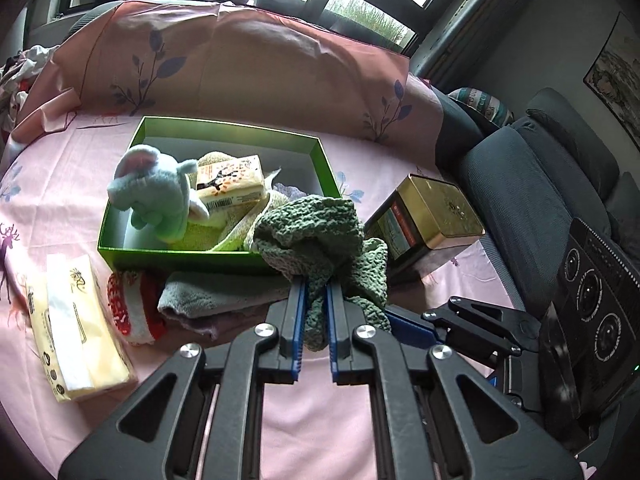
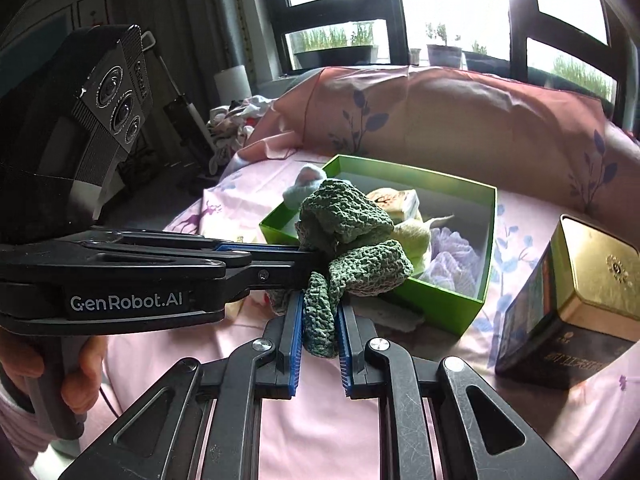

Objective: Organize soft objects
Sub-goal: 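Carry the green cloth into the green box and open the right gripper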

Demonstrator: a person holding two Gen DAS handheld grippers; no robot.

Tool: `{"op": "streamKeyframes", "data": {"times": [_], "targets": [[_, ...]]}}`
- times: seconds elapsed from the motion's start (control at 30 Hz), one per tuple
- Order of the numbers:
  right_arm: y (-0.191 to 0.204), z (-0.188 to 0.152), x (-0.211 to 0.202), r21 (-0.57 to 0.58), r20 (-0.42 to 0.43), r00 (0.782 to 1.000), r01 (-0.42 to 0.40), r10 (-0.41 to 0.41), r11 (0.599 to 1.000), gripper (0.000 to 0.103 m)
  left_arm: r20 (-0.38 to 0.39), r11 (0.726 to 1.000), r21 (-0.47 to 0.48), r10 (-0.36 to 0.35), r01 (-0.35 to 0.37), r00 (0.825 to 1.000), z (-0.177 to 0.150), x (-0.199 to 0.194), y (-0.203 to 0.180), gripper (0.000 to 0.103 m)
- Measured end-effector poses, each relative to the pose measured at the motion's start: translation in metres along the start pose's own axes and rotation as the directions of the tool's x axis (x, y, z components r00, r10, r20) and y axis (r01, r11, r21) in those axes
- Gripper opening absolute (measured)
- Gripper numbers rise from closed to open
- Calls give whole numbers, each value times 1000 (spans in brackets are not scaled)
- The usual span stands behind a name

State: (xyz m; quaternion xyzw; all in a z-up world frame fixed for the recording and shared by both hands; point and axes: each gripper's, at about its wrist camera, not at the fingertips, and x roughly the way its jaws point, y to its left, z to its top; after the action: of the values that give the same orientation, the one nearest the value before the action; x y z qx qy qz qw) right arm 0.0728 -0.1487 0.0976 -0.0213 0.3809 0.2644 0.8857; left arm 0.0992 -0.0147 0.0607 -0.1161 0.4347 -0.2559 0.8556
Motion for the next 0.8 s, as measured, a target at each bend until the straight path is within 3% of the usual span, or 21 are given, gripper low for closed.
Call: {"op": "streamKeyframes", "data": {"times": [0.2,0.37,0.57,0.8], "targets": [[-15,39,19,-16,10,1000,26,-26,1000,17,-17,999,-29,-21,21,1000,48,15,19,6],[-30,63,52,-14,-27,999,39,-39,999,17,-51,998,-61,20,-23,999,76,35,41,6],[-47,78,91,15,-70,995,70,-69,997,17,-107,987,-154,26,-43,994,97,73,74,7],[-65,80,120,26,-124,982,145,-141,989,17,-141,984,-154,63,-85,988,110,108,72,7]]}}
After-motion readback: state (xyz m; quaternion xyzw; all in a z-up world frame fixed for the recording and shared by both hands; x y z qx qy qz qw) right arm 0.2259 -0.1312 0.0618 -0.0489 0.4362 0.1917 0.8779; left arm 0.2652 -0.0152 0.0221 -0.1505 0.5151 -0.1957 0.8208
